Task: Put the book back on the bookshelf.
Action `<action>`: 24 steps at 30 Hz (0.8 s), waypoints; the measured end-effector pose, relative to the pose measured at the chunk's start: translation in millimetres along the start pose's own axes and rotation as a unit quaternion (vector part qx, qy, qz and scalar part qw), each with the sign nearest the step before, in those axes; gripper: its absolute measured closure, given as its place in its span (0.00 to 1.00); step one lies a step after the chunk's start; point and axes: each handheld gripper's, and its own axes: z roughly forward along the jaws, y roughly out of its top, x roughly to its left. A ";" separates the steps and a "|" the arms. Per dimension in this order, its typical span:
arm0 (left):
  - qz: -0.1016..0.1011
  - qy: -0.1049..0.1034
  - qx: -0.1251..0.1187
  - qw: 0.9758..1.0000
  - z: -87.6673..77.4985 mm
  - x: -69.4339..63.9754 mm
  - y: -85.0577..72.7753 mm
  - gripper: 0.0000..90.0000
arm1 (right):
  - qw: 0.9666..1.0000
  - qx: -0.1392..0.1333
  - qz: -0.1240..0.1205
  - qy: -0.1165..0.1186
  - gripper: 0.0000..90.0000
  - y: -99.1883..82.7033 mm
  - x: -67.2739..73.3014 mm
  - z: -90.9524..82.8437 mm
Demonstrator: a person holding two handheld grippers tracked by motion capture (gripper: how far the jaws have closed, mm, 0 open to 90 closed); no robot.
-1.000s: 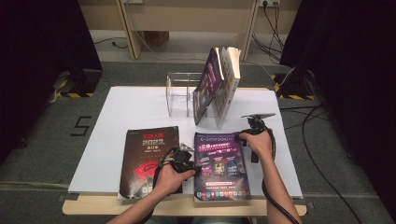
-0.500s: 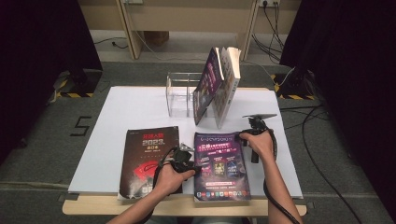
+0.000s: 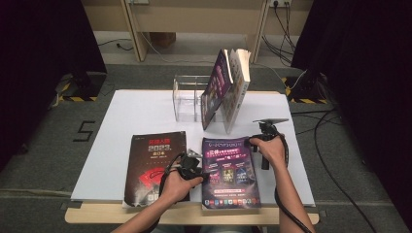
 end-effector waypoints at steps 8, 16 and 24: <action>-0.002 -0.001 0.000 1.000 0.1 0.1 0.0 0.66 | 1.000 0.002 -0.014 0.013 0.79 0.3 -1.1 -2.8; -0.002 -0.001 0.000 1.000 0.0 0.0 0.0 0.66 | 1.000 0.010 -0.021 0.012 0.78 1.9 1.7 -4.6; -0.001 0.000 -0.001 1.000 0.0 -0.1 -0.2 0.66 | 0.999 0.024 -0.038 0.010 0.77 2.7 2.8 -4.3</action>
